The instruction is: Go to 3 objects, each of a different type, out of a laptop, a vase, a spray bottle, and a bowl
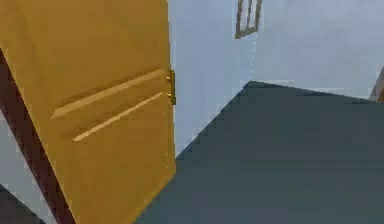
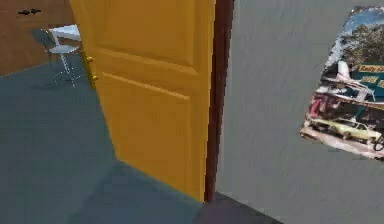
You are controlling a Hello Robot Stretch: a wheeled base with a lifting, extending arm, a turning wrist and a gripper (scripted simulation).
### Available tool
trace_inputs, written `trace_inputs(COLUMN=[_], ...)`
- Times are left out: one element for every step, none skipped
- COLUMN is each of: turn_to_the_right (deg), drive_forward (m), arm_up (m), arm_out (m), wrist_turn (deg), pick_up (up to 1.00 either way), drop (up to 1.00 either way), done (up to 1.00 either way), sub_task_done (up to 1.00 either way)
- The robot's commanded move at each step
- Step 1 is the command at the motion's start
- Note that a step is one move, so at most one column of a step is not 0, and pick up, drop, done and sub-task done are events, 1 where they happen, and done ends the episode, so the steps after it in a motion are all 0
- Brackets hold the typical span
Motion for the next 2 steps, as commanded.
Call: trace_inputs(turn_to_the_right=[39.0, 0.0], drive_forward=[0.00, 1.00], arm_up=[0.00, 0.00], arm_out=[0.00, 0.00], wrist_turn=[0.0, 0.0], pick_up=[0.00, 0.00], drop=[0.00, 0.00], done=[0.00, 0.00], sub_task_done=[0.00, 0.00])
